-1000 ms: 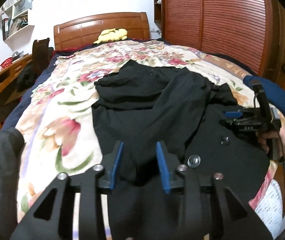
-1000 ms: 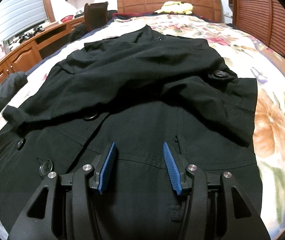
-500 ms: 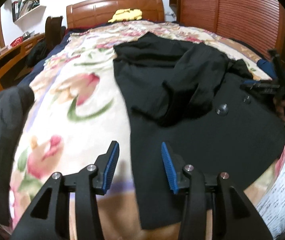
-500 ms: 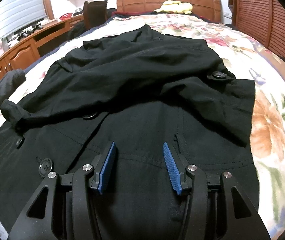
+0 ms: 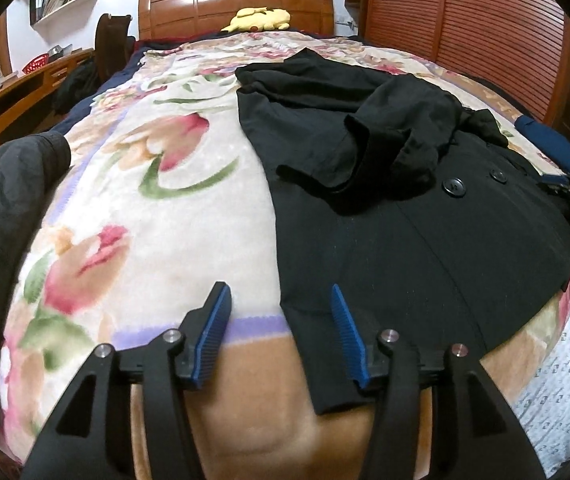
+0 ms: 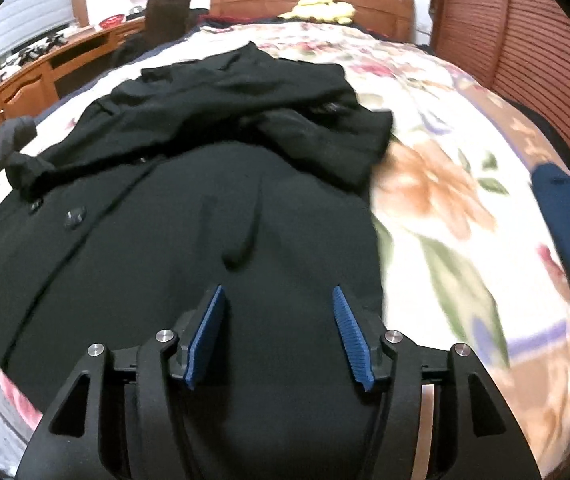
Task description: Fold large clothes
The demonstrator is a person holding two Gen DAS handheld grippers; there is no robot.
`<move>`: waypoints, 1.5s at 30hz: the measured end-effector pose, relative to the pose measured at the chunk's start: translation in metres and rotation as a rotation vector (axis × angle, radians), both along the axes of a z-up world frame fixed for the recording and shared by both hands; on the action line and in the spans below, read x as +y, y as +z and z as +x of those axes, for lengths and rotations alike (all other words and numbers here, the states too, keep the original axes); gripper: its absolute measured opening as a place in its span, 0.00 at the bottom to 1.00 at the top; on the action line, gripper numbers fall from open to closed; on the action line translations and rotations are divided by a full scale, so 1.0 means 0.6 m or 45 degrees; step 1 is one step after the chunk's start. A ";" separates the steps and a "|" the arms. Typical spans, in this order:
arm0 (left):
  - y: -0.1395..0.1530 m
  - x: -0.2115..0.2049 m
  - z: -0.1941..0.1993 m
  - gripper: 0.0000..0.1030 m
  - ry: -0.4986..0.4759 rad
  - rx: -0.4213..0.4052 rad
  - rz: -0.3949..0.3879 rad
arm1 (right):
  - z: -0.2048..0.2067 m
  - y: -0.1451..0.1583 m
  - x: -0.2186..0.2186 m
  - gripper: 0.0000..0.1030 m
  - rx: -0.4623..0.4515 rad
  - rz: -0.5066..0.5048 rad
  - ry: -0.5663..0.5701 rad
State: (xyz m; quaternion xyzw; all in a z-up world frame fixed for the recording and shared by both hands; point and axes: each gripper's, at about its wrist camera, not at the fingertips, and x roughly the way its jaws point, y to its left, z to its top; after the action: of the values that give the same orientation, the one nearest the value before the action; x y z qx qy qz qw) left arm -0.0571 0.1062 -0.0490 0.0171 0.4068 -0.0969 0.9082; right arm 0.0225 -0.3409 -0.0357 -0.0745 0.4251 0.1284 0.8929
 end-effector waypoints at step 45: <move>0.188 -0.026 -0.161 0.00 -0.080 -0.381 -0.099 | -0.183 0.157 -0.009 0.04 -0.392 0.155 0.056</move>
State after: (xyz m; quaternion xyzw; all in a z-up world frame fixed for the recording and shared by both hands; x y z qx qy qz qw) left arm -0.1538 0.0903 0.0636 0.0091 0.2623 -0.1375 0.9551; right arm -0.0871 -0.3461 0.0584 -0.0485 0.2730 0.1606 0.9473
